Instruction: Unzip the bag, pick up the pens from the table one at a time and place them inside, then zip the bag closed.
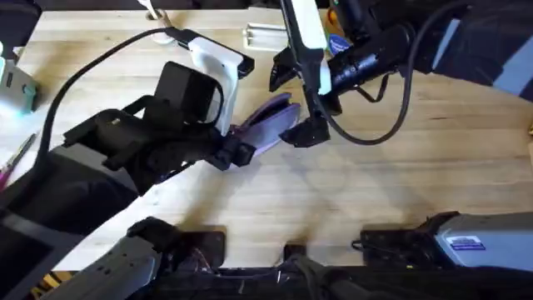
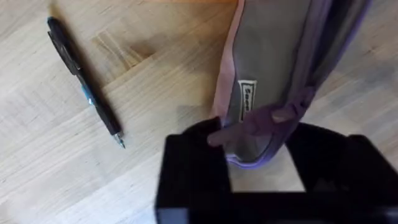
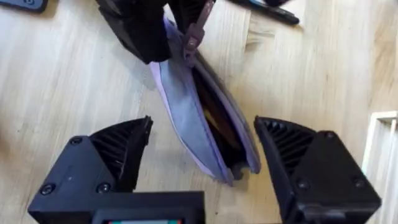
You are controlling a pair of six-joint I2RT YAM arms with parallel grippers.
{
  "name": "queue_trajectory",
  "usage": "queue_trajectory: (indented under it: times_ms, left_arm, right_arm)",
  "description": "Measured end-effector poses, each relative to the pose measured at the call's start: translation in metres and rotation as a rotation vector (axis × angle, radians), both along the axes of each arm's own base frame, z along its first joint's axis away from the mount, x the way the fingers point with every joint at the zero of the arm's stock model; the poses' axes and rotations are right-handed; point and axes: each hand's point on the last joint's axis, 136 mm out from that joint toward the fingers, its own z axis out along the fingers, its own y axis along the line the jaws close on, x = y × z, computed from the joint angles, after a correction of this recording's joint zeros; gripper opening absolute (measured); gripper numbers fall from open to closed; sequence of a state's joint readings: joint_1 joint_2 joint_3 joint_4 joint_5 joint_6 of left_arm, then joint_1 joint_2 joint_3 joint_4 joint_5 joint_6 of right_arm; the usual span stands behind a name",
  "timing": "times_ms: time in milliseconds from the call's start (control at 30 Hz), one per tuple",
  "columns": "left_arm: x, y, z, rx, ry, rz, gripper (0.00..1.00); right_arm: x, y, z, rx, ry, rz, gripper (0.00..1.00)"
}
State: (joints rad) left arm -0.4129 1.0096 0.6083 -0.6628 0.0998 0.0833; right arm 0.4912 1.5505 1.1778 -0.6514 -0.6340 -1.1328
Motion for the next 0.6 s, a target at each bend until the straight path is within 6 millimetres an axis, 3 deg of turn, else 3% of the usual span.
queue_trajectory:
  times_ms: [100,133,600]
  left_arm:
    - [0.0,0.0001,0.0,0.0,0.0,0.001,0.923]
    - [0.0,0.0001,0.0,-0.001,0.001,0.004,0.975]
    - [-0.0093,0.0048,0.0037,0.029,0.042,-0.017,0.992]
  right_arm:
    - [0.0006,-0.0054,-0.0019,-0.009,0.017,-0.014,0.992]
    - [0.001,-0.0061,-0.0021,-0.009,0.019,-0.016,0.992]
    - [0.0035,-0.0076,-0.0021,-0.021,0.027,-0.043,0.992]
